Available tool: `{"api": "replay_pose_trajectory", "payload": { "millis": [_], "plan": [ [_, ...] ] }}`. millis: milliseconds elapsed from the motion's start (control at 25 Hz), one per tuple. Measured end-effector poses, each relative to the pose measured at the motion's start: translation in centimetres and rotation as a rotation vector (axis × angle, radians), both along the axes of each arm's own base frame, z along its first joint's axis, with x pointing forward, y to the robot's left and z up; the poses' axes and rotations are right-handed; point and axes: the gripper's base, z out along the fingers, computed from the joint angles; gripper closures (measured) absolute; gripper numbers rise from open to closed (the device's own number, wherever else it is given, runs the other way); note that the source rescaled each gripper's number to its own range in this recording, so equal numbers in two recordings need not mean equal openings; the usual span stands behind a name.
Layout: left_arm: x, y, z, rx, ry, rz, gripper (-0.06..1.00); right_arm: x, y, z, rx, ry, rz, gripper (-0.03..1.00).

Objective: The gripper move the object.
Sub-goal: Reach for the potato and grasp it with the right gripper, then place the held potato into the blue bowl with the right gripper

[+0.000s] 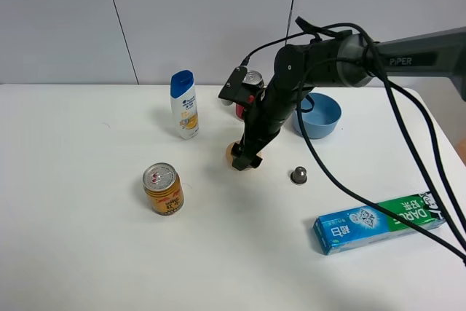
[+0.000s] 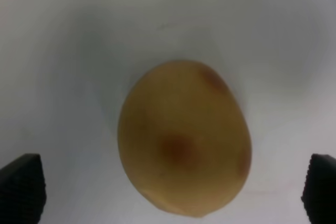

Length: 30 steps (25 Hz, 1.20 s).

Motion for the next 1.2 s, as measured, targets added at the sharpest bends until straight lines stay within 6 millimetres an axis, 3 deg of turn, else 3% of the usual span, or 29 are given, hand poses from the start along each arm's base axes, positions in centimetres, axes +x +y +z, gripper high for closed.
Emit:
{"api": "replay_pose_trajectory", "payload": {
  "millis": [240,440,560,760,840,1040,1200],
  "plan": [
    [0.0,0.0,0.0,0.000,0.000,0.000,-0.06,1.0,0.6,-1.4,-0.013,0.008,0.014,0.06],
    [0.0,0.0,0.0,0.000,0.000,0.000,-0.06,1.8,1.2,-2.1,-0.014,0.030,0.016,0.22],
    [0.0,0.0,0.0,0.000,0.000,0.000,-0.06,1.8,1.2,-2.8,-0.027,0.061,0.018,0.40],
    [0.0,0.0,0.0,0.000,0.000,0.000,-0.06,1.7,1.2,-2.8,-0.030,0.068,0.020,0.82],
    [0.0,0.0,0.0,0.000,0.000,0.000,-0.06,1.7,1.2,-2.8,-0.032,0.081,0.019,0.90],
    [0.0,0.0,0.0,0.000,0.000,0.000,-0.06,1.2,1.1,-1.1,-0.023,0.099,0.006,0.95],
    [0.0,0.0,0.0,0.000,0.000,0.000,-0.06,0.5,0.8,3.2,0.028,0.064,-0.009,0.96]
  ]
}}
